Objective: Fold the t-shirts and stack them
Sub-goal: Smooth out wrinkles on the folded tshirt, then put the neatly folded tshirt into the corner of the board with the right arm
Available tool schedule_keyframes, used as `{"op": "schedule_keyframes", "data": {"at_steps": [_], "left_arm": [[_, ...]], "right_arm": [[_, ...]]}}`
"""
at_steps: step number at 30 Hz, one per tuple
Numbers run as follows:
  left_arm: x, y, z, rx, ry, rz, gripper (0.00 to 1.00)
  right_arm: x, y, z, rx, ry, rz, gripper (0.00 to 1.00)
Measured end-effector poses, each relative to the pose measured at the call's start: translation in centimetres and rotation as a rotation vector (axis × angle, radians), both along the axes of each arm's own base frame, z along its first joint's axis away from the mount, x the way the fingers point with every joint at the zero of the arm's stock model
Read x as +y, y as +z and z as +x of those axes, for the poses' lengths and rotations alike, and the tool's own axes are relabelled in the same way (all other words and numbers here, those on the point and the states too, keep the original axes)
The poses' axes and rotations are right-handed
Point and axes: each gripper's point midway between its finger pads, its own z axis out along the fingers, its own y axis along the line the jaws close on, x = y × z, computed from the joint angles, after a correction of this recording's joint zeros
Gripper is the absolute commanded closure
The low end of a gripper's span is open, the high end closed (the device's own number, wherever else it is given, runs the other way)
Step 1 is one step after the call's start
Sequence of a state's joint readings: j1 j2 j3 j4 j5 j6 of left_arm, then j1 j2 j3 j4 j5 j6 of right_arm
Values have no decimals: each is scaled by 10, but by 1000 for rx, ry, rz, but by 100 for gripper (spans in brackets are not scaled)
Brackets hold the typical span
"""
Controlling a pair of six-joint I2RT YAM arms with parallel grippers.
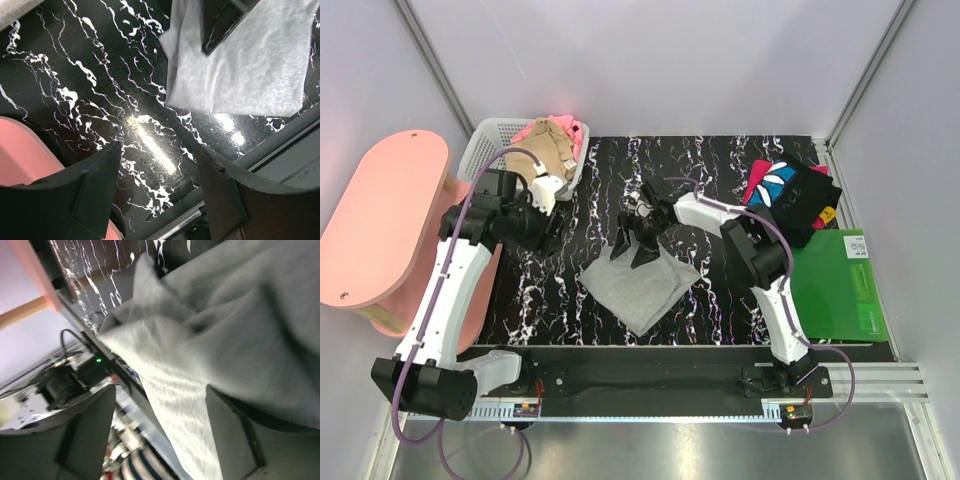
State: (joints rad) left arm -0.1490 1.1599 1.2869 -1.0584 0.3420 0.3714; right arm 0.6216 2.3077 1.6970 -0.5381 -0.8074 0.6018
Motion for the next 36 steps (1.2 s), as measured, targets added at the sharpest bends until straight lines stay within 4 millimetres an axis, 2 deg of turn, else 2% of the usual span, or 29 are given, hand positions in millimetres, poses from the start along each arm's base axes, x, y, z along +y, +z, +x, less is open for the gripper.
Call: {"op": "schedule_keyframes", "data": {"at_steps": [3,5,7,10,13,14,16,18,20,23,27,36], "left_arm": [[1,-2,-2,9,-4,5,33],[0,-2,-2,9,-7,3,33],[-2,-3,-2,13,-14,1,33],[-14,-8,-4,32,-60,10,33],[-43,-22,-11,76,-166,41,34],[-54,-28,-14,96,-206,54,34],[-72,-41,-18,137,-272,79,36],[-81,-55,-19,177,-303,109,38],[-85,-69,-15,197,-312,144,39],[-91,-88,-5,189,-312,185,39],[-92,-123,0,200,-302,251,40],[-92,-206,9,366,-240,368,43]], "right_arm": [[-15,16,5,-86,3,-49,2],[-27,33,13,-140,-11,-59,0],[-50,54,27,-205,-50,-59,0],[-90,68,45,-258,-134,-86,0],[-130,56,53,-254,-216,-153,0],[-142,44,50,-233,-235,-185,0],[-153,21,38,-186,-240,-235,0],[-158,2,24,-136,-229,-269,0],[-159,-9,15,-98,-220,-279,0],[-158,-8,17,-107,-219,-263,0],[-154,-8,16,-101,-215,-215,1],[-141,-4,0,-46,-177,-54,3]]}}
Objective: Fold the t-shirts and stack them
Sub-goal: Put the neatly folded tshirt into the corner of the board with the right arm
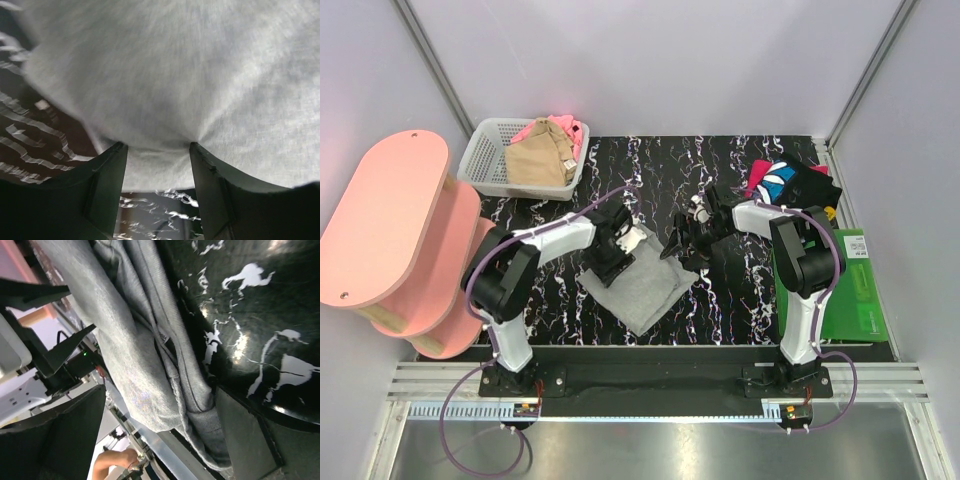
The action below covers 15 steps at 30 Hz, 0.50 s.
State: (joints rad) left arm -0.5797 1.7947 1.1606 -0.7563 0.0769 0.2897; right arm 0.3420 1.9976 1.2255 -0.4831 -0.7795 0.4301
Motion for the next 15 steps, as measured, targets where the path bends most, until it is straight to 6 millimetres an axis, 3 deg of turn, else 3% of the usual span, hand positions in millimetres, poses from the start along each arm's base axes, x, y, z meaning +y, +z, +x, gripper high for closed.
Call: {"op": "schedule_keyframes", "data": {"at_steps": [11,15], "left_arm": [[-6,-3,9,41,14,24,43],[-6,-3,8,44,19,25,43]], "right_arm": [[10,1,-17,63,38,112,7],[20,0,-26,75,70,129,21]]}}
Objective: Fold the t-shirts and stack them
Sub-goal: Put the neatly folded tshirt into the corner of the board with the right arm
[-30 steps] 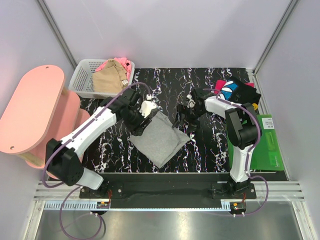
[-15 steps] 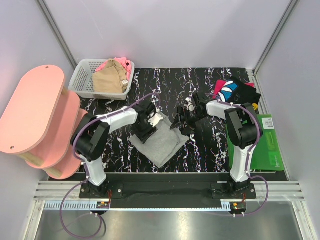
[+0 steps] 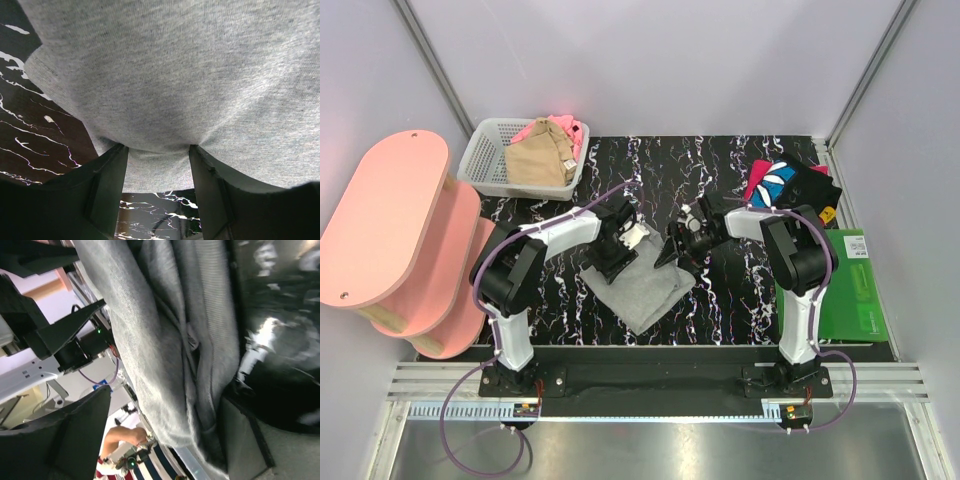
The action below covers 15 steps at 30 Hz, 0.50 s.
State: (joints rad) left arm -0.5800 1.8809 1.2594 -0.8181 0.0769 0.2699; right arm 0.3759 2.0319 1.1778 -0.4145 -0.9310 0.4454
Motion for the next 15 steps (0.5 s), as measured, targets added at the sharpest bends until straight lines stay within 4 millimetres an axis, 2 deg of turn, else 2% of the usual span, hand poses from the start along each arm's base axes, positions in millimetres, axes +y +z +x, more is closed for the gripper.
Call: {"op": "schedule_keyframes", "data": {"at_steps": [3,5,9,12,13,15], "left_arm": [[0,0,0,0,1,0,43],[0,0,0,0,1,0,43],[0,0,0,0,1,0,43],[0,0,0,0,1,0,43],[0,0,0,-1,1,0,43],[0,0,0,-4,1,-2,43]], "right_arm": [[10,-4,-9,19,32,3,30],[16,-6,-14,28,51,3,32],[28,-11,-22,40,86,-4,48],[33,-16,-27,55,101,-8,53],[34,-17,-27,61,102,-7,61],[33,-18,-27,59,102,-13,73]]}}
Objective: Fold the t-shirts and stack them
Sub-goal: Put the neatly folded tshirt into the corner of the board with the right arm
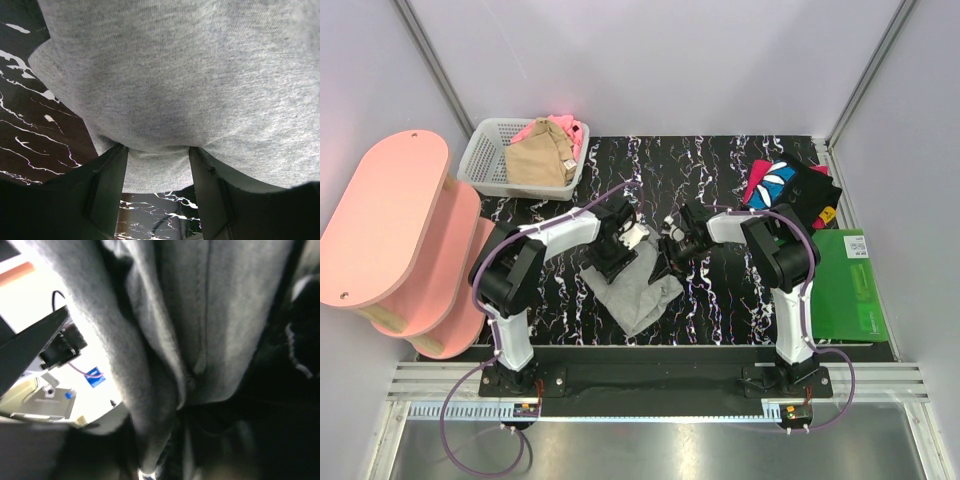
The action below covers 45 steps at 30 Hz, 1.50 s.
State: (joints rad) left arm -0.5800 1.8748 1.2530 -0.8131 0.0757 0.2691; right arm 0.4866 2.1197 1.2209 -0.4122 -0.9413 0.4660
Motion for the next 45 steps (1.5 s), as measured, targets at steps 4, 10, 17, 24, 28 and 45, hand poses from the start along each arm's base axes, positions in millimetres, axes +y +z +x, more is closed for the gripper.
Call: {"op": "schedule_keyframes", "data": {"at_steps": [4,10,17,24,28,45], "left_arm": [[0,0,0,-6,0,-2,43],[5,4,3,-38,4,4,43],[27,64,33,-153,95,-71,39],[78,161,54,-411,217,-175,39],[92,156,40,-398,230,-165,39],[129,117,3,-267,285,-111,39]], "right_arm": [[-1,-5,2,-19,2,-18,100],[-6,-5,5,-36,-14,-56,100],[-39,17,69,-122,-163,-103,100],[-80,79,162,-315,-340,-58,100],[-94,106,188,-367,-393,-39,100],[-271,224,286,-526,-802,45,100]]}}
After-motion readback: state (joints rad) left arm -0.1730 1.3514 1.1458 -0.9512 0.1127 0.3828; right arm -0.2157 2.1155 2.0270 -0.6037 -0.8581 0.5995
